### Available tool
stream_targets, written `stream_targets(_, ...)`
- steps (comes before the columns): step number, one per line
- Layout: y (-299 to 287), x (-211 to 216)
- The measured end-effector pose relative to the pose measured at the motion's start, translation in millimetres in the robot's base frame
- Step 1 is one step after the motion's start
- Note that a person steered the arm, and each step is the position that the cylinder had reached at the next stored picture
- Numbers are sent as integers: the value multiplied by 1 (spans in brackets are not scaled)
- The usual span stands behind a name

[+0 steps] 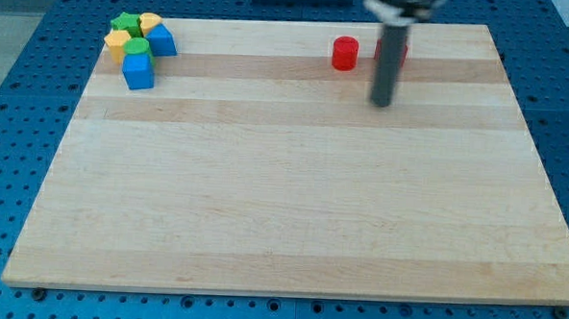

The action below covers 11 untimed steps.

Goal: Push the red blocks towards a group of blocks

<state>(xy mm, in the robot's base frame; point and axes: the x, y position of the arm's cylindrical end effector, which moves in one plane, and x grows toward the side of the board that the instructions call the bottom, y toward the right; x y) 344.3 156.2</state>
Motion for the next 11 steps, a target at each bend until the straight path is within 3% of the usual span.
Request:
stream_targets(1,66,-52)
stream_targets(2,67,-91)
stream_targets(3,45,-101)
stream_targets(5,-13,-69)
stream_targets(8,-62,-93)
stream_targets(11,-174,-92)
